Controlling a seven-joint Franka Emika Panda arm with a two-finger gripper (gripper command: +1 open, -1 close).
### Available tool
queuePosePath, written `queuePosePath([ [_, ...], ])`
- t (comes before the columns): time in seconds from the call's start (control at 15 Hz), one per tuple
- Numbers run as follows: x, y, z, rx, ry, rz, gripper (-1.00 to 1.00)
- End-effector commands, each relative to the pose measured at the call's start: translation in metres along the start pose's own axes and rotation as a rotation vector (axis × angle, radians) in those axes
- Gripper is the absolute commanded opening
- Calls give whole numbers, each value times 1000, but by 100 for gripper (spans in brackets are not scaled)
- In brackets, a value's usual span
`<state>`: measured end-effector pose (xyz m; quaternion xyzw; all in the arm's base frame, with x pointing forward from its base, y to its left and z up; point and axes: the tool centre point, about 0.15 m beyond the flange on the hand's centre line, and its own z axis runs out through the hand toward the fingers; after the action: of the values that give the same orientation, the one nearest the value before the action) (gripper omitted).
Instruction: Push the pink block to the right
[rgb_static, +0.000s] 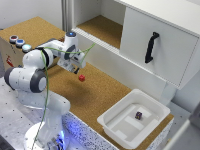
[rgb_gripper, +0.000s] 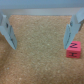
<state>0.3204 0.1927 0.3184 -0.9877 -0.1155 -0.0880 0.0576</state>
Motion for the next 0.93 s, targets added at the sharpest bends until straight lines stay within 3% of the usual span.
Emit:
queuePosePath([
  [0.0, 29, -36, 40, -54, -27, -33, -100],
  [0.13, 31, -30, 58, -54, -42, -32, -100],
  [0.33, 34, -20, 77, 9, -62, -5, -100],
  [0.87, 50, 10, 91, 17, -65, 17, -100],
])
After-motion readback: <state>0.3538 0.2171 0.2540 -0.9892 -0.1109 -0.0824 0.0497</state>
